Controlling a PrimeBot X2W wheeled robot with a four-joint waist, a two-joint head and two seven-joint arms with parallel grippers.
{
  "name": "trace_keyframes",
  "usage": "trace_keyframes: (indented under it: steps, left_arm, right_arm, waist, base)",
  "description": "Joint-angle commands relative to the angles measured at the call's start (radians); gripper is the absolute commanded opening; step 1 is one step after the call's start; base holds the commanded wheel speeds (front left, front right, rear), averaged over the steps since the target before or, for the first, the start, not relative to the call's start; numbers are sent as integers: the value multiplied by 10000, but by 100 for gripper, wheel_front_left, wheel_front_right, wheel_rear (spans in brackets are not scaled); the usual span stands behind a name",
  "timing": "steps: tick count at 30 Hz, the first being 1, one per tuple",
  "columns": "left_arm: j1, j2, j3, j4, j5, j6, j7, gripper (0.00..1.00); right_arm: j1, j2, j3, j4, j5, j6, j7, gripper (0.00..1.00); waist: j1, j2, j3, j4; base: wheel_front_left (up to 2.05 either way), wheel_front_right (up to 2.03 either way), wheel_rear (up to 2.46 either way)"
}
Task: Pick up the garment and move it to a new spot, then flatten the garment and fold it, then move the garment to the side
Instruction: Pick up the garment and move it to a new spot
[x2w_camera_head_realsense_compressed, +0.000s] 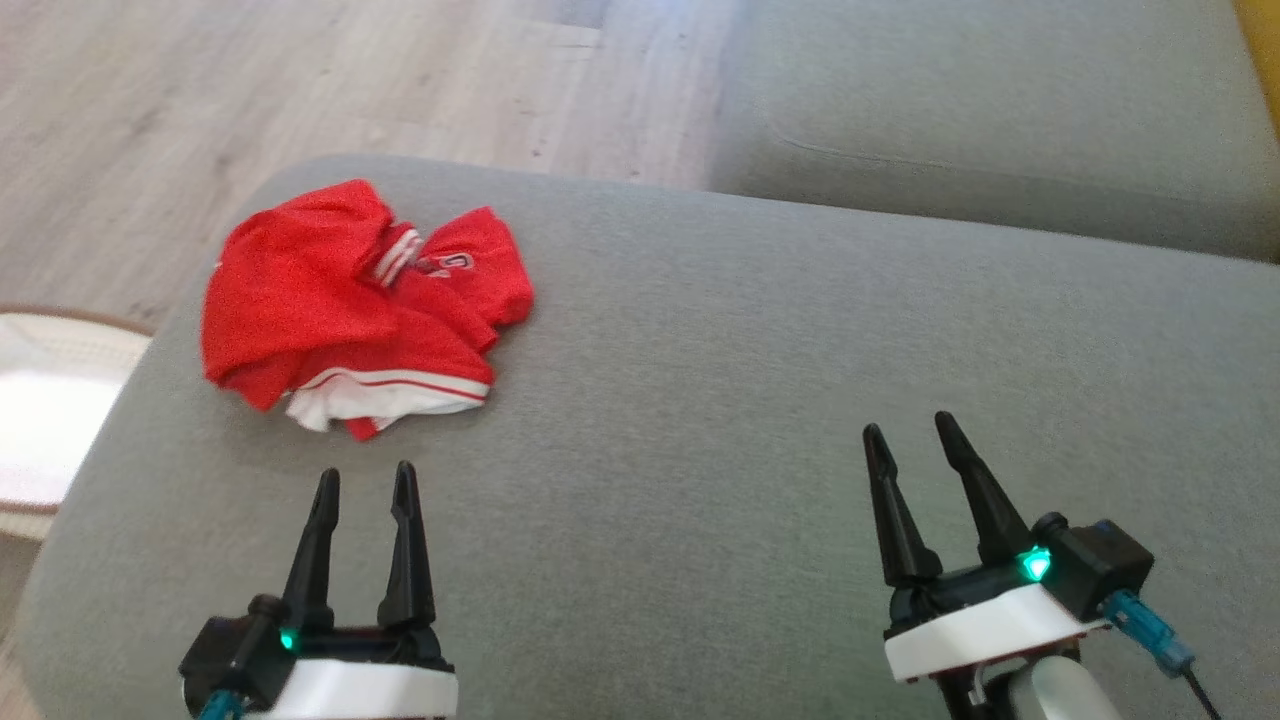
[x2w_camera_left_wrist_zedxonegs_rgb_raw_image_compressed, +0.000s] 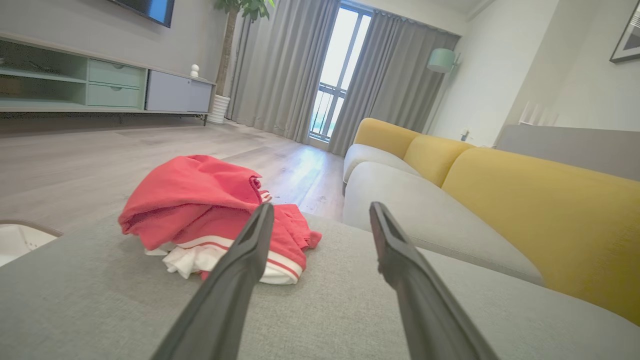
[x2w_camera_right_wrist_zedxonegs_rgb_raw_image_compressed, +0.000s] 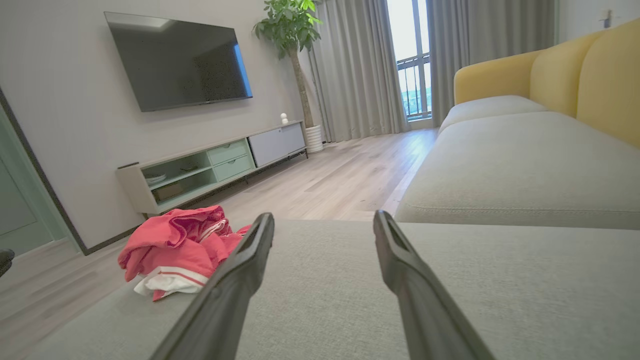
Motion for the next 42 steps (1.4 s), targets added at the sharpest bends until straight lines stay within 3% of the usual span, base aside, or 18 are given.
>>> trace_keyframes:
  steps: [1, 12, 21, 30, 37, 42]
  left_arm:
    - [-254, 3, 391, -375, 126, 55, -95, 100]
    - [-112, 3, 526, -371, 247, 26, -95, 100]
    - [-65, 3, 693, -384, 327, 65, -95, 100]
    - [-36, 3, 900, -481, 351, 180, -95, 100]
    - [-894, 17, 1658, -502, 705, 17, -95, 100]
    - [-2303, 645, 2117, 214, 917, -249, -95, 100]
  right_arm:
    - [-250, -64, 312, -292, 65, -7, -107, 100]
    - [-168, -64, 582, -230, 249, -7, -107, 100]
    - [-114, -64, 754, -165, 358, -7, -107, 100]
    - [-184, -64, 872, -195, 335, -7, -107, 100]
    - [-466, -64, 570, -503, -49, -7, -107, 100]
    - [-810, -64, 34, -840, -474, -7, -107, 100]
  waist:
    - [0, 0, -131, 435]
    - [0, 0, -259, 1234]
    - [0, 0, -311, 1474]
    - [0, 0, -184, 1281]
    - [0, 0, 777, 932]
    - [0, 0, 1704, 635]
  base:
    - [0, 0, 0]
    - [0, 0, 0]
    - [0, 0, 0]
    - [0, 0, 0]
    - [0, 0, 0]
    - [0, 0, 0]
